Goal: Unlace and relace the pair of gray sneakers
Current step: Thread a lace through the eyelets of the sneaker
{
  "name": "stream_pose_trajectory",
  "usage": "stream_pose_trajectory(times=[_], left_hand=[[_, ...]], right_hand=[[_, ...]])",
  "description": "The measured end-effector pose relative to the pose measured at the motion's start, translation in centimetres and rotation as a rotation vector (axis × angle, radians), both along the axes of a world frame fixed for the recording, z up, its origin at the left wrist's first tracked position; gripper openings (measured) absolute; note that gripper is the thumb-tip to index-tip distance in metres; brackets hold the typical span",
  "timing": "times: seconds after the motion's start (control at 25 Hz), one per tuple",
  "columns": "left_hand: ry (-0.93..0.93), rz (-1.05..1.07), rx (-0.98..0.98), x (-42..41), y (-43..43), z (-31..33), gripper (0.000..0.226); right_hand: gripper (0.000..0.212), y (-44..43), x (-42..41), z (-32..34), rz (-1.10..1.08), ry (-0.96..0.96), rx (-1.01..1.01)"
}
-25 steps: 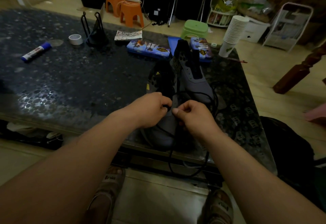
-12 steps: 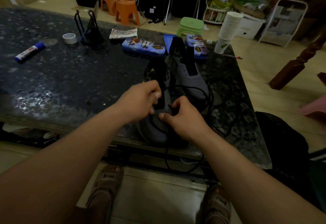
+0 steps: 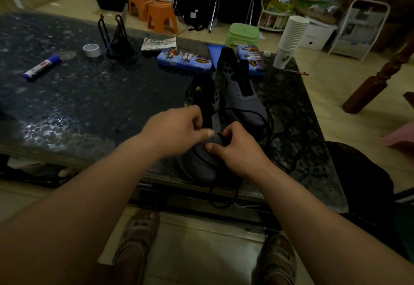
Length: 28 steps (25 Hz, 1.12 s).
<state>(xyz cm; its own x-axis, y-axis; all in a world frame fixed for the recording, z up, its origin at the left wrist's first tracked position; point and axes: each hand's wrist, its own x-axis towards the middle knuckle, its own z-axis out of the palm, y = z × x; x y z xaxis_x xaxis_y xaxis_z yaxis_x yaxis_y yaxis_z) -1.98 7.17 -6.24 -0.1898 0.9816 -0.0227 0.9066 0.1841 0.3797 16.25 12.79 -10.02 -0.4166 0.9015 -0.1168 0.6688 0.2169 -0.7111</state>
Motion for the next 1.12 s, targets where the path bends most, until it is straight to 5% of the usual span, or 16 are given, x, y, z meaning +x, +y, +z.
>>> stream_pose_trajectory(times=[0.08, 0.24, 0.52, 0.6, 0.72, 0.84, 0.92, 1.12], left_hand=[[0.176, -0.079, -0.025, 0.1, 0.1, 0.2, 0.03], [0.098, -0.063, 0.075, -1.1, 0.1, 0.3, 0.025], [-0.138, 0.655, 0.605, -10.4, -2.5, 0.8, 0.018], [-0.168, 0.542, 0.579, -9.3, -2.0, 0.8, 0.016], [-0.184, 0.268, 0.59, -6.4, -0.9, 1.8, 0.004], [-0.099, 0.165, 0.599, -5.3, -0.6, 3.0, 0.007], [-0.03, 0.129, 0.599, -5.4, -0.7, 4.9, 0.011], [0.068, -0.096, 0.456, -4.1, 0.5, 16.8, 0.014]], right_hand=[[0.048, 0.0, 0.0, 0.1, 0.006, -0.004, -0.006], [0.046, -0.2, 0.0, 0.0, 0.007, -0.008, 0.015], [0.043, -0.5, 0.1, 0.4, 0.016, 0.009, -0.042], [0.044, -0.2, 0.2, 0.8, 0.012, 0.045, -0.093], [0.052, 2.2, -0.8, 1.8, -0.145, 0.35, -0.363], [0.027, 4.6, -2.7, 3.4, -0.319, 0.746, -0.658], [0.023, 5.8, -3.5, 6.1, -0.328, 0.842, -0.611], [0.025, 5.0, -5.1, 17.8, 0.008, 0.677, -0.203]])
